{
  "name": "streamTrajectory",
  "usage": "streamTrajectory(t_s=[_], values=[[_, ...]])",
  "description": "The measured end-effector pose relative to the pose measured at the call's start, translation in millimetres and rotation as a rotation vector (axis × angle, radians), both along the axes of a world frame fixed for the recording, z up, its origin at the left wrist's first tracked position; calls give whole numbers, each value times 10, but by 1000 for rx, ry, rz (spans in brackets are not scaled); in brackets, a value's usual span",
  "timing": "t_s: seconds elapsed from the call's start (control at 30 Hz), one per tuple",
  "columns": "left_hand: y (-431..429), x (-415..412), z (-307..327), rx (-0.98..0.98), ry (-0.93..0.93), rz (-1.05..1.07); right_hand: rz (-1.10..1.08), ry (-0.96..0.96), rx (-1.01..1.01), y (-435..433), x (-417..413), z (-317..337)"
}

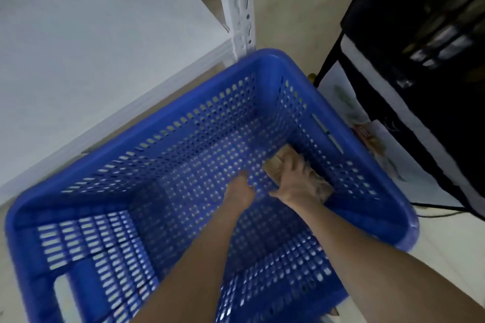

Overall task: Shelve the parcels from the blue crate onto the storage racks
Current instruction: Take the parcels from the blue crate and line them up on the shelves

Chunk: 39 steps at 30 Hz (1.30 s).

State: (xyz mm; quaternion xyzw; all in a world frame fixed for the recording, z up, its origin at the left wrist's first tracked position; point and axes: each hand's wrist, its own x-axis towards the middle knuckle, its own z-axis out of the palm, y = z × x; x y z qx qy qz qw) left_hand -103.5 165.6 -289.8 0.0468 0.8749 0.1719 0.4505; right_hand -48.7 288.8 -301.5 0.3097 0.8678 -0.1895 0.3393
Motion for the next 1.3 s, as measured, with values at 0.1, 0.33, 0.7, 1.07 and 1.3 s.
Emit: streamTrajectory(t_s=[0.1,0.33,0.7,1.07,1.3], values=[[-40,-22,-278,30,-50,58,63,9,97,47,1,-288],[-236,-138,-178,59,2,344,-94,-9,-169,-160,-282,-95],[-1008,-527,2279,110,72,819,-377,210,-709,-481,-778,2468],[-1473,-484,5448,438,61,818,-375,351,-902,-949,-843,5440],[-1854,-97,6719,592,75,739,-298,450,-1112,-1185,-672,6718]])
